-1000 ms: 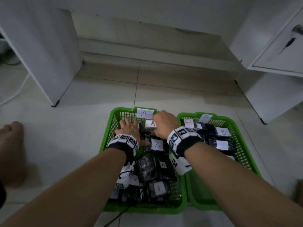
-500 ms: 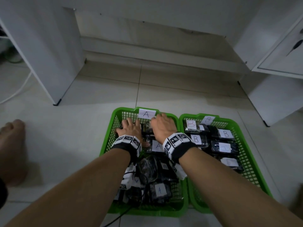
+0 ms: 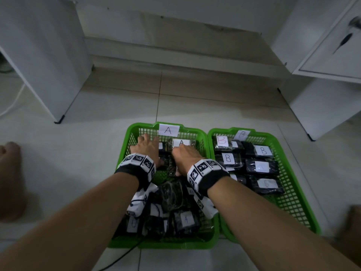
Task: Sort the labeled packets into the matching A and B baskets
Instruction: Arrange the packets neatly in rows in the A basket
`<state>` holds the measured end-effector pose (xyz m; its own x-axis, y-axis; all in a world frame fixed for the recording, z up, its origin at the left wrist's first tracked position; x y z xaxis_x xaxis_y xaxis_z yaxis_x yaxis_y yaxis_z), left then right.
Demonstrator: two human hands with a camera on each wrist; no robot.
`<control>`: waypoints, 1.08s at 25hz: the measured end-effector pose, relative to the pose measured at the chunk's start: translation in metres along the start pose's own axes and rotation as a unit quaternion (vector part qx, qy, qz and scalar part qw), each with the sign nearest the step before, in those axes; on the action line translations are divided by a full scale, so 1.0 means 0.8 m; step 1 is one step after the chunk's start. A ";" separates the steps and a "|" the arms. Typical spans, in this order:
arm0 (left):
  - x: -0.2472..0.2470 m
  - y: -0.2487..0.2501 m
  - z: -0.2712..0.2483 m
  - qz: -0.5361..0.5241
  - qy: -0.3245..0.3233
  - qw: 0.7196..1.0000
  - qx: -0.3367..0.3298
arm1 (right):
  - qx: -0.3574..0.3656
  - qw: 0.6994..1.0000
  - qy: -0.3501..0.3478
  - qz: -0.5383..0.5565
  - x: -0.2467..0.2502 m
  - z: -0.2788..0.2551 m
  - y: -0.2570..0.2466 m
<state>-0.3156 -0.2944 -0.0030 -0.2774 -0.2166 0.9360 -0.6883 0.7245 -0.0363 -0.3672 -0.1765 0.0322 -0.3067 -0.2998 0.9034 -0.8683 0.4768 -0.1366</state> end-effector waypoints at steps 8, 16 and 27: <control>0.022 -0.019 -0.021 -0.036 0.017 0.999 -0.031 | -0.024 0.985 0.074 0.155 0.011 -0.052 0.023; 0.032 -0.046 -0.089 -0.118 -0.083 0.977 -0.155 | 0.045 0.961 0.007 0.273 -0.018 -0.108 -0.001; -0.013 -0.059 -0.116 -0.030 -0.130 0.969 -0.210 | -0.021 0.894 0.075 0.441 -0.011 -0.133 0.001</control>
<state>-0.2180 -0.2659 0.0215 -0.4431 -0.3839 0.8101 -0.3899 0.8962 0.2115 -0.3237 -0.0855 0.0674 -0.8067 0.3198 0.4970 -0.2988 0.5050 -0.8098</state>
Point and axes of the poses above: each hand's wrist, its own z-axis towards the middle knuckle, its own x-axis out of the back of the hand, y = z × x, the point moved 4 cm from there along z, towards the middle knuckle, and after that the axes turned 11 degrees about x, right-handed, at the moved point
